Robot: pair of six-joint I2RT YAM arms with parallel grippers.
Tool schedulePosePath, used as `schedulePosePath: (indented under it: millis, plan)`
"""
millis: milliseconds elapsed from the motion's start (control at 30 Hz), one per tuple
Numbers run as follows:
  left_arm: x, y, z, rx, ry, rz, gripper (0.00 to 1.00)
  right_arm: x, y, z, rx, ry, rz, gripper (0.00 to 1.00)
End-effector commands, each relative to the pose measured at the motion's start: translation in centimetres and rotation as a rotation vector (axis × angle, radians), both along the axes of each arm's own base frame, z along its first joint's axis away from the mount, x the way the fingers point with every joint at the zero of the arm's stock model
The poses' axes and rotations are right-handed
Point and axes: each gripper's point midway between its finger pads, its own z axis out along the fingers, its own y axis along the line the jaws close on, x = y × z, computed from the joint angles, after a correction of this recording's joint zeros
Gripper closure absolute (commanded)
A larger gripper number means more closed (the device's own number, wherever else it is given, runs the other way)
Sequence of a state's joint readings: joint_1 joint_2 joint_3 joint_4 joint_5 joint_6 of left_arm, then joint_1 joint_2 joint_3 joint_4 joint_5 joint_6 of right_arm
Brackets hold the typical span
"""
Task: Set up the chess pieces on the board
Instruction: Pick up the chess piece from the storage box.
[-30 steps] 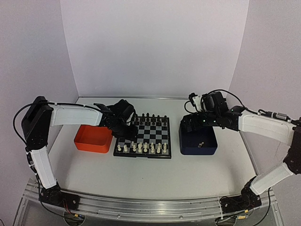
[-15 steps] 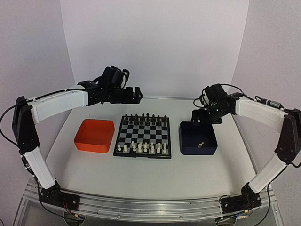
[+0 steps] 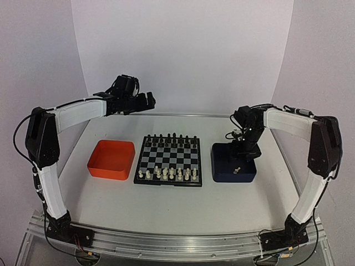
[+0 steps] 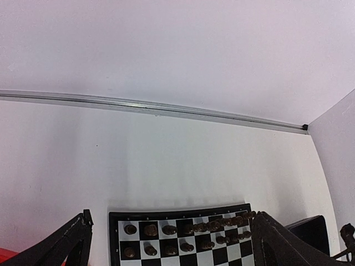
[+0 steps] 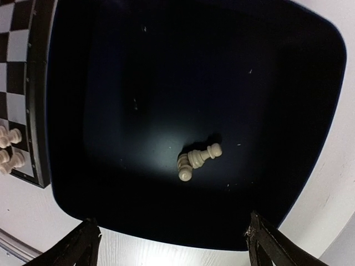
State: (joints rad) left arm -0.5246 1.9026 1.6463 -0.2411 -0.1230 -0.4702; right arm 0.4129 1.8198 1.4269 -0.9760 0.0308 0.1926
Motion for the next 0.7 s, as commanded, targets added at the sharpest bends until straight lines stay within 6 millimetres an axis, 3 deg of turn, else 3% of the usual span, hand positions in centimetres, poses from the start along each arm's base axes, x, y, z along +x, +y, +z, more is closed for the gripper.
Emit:
schedulePosePath:
  millis: [0,267,500,667]
  plan:
    - [2.7,1.0,3.4,-0.049,-0.138,0.078,0.0,-1.0,-1.7,-1.6,-0.108,0.076,0.07,0.12]
    - [6.4,3.4,2.9,-0.095,-0.168,0.159,0.0,-1.6,-1.8,-3.0,-0.081,0.137,0.084,0.18]
    - [9.4,3.6,2.1,-0.116,-0.168,0.149,0.0,-2.3,0.1,-3.8,0.025,0.204,0.094,0.29]
    - [10.2,3.6,0.8,-0.109,-0.136,0.145,0.0,-2.6,0.8,-4.7,0.052,0.259,0.068,0.34]
